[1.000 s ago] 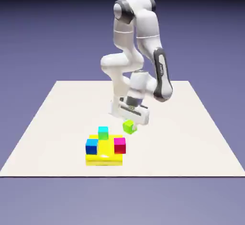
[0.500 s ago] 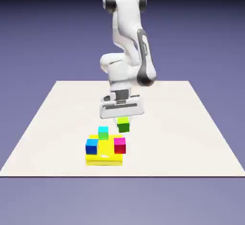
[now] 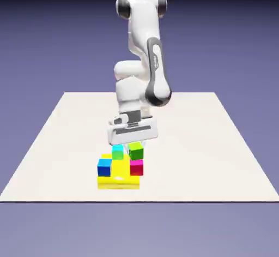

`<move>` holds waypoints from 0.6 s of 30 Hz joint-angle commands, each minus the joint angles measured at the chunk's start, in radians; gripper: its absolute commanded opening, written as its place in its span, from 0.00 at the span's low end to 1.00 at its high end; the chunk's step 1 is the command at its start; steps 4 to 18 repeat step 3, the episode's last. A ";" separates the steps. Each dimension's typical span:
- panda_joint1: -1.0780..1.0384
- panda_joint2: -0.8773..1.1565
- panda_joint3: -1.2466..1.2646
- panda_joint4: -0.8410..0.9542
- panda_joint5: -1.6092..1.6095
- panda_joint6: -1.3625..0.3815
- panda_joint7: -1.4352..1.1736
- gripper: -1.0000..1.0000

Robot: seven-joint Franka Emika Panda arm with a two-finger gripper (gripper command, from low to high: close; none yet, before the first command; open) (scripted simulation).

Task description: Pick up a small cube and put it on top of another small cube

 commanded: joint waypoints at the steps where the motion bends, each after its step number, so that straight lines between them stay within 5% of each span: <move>1: -0.002 0.008 0.003 0.005 0.017 0.004 -0.016 0.00; 2: -0.002 0.008 0.003 0.005 0.017 0.004 -0.016 1.00; 18: -0.002 0.008 0.003 0.005 0.017 0.004 -0.016 1.00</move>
